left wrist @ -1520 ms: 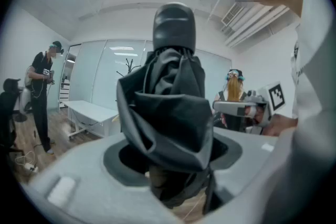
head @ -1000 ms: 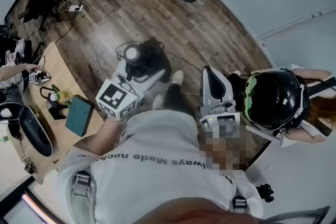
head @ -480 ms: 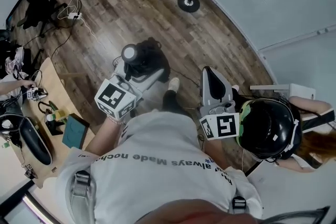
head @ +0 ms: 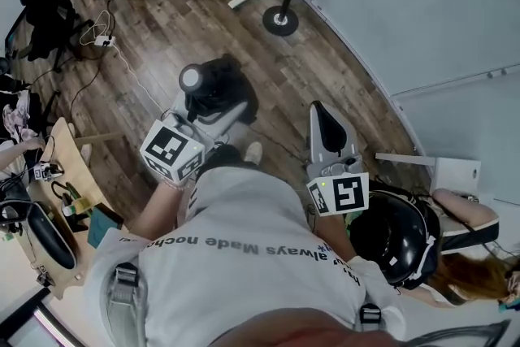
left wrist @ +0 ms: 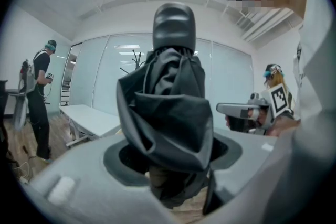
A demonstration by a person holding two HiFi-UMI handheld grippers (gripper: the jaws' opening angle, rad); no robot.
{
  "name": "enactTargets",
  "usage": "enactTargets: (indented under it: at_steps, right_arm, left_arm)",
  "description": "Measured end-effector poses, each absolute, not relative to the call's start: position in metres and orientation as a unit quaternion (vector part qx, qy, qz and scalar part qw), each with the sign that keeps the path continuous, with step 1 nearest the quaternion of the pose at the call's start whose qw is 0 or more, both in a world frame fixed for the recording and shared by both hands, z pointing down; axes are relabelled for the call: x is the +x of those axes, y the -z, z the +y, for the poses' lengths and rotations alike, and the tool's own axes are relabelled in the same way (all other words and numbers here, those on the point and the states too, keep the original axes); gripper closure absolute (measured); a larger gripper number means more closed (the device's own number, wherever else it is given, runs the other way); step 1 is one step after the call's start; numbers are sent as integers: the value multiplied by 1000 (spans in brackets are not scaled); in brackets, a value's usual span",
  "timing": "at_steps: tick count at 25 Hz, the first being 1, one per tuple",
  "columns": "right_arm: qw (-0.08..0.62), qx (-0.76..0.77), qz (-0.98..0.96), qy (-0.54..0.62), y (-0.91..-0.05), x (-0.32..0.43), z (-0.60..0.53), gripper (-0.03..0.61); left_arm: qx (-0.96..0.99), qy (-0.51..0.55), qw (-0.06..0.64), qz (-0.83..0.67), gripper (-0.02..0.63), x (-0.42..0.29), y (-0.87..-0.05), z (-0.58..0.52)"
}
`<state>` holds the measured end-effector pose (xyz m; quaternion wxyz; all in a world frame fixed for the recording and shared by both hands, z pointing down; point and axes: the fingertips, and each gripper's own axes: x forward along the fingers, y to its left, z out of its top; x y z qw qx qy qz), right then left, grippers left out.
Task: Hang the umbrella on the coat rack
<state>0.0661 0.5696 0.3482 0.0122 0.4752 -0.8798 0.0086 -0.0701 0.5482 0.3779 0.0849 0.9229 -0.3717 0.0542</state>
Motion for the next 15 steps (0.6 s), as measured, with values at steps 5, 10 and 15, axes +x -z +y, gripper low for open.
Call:
enactTargets:
  at_steps: [5, 10, 15]
  right_arm:
    - [11, 471, -882, -18, -347, 81, 519, 577]
    - [13, 468, -883, -23, -352, 83, 461, 577]
    - [16, 470, -882, -26, -356, 83, 387, 577]
  left_arm:
    - [923, -62, 93, -369, 330, -53, -378, 501]
    - [921, -68, 100, -371, 330, -49, -387, 443]
    - [922, -67, 102, -368, 330, -49, -389, 370]
